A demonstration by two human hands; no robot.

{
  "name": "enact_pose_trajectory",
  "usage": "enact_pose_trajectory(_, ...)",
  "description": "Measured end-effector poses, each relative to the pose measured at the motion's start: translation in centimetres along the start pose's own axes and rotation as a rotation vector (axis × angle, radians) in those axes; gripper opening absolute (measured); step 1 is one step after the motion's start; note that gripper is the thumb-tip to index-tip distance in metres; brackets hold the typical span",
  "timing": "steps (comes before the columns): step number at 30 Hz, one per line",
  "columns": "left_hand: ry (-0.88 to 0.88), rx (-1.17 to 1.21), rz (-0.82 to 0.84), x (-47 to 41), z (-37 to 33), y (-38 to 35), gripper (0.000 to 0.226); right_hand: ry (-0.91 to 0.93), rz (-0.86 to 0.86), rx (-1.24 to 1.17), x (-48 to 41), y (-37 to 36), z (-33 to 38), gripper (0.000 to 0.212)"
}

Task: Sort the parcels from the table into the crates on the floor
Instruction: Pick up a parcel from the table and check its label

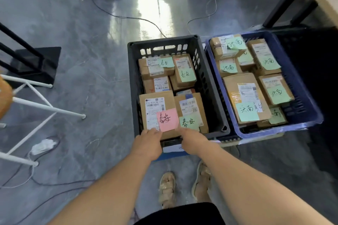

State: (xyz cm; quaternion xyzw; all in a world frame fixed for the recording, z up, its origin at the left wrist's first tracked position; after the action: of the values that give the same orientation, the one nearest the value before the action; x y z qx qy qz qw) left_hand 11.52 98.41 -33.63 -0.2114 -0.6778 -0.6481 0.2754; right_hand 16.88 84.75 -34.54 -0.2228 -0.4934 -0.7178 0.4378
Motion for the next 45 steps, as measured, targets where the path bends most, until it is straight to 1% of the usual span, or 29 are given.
enact_pose_trajectory(4,-0.004,0.001,0.066,-0.3,0.7,-1.3,0.057,-0.005,-0.004,0.093,-1.1,-1.0,0.0,0.059)
enact_pose_trajectory(7,-0.014,0.000,0.077,-0.2,0.7,-1.2,0.058,-0.013,0.051,0.120,-1.1,-0.8,-0.4,0.062)
enact_pose_trajectory(9,-0.013,0.022,0.073,0.1,0.4,-0.4,0.055,-0.016,0.043,0.162,-0.4,-0.2,-0.4,0.061)
enact_pose_trajectory(11,-0.001,0.029,0.038,0.4,0.1,1.0,0.056,-0.020,-0.051,0.187,1.0,1.1,-0.2,0.058)
enact_pose_trajectory(14,-0.009,-0.003,-0.064,1.1,-0.9,4.3,0.060,-0.028,-0.223,0.214,4.3,3.8,-0.3,0.051)
enact_pose_trajectory(18,-0.094,-0.051,-0.214,2.7,-4.2,8.0,0.058,-0.053,-0.433,0.224,9.9,7.2,-1.4,0.042)
enact_pose_trajectory(25,-0.242,-0.109,-0.390,6.6,-13.2,11.6,0.063,-0.164,-0.730,0.198,19.2,9.3,-5.9,0.042)
enact_pose_trajectory(30,-0.346,-0.151,-0.423,10.1,-20.0,12.2,0.065,-0.248,-0.903,0.194,25.5,9.2,-10.0,0.050)
enact_pose_trajectory(35,-0.464,-0.212,-0.500,13.9,-28.2,12.6,0.067,-0.368,-0.983,0.109,33.6,7.6,-16.3,0.053)
enact_pose_trajectory(39,-0.594,-0.304,-0.570,18.4,-36.8,11.9,0.069,-0.479,-1.062,0.055,41.0,5.1,-21.9,0.058)
enact_pose_trajectory(45,-0.753,-0.422,-0.681,26.1,-49.5,9.5,0.070,-0.629,-1.175,-0.008,51.5,0.7,-30.6,0.055)
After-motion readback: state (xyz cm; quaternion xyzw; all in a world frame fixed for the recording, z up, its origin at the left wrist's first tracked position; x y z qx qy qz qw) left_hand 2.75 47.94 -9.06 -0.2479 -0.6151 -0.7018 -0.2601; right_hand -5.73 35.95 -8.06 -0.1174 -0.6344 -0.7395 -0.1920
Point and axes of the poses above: each hand's wrist, its own x-axis away from the middle knuckle, its own y-axis out of the back of the hand, z = x × y, the point moved 5 cm from there along -x, towards the middle knuckle, and after that the axes turned 9 degrees about -x, right-handed, at the moved point
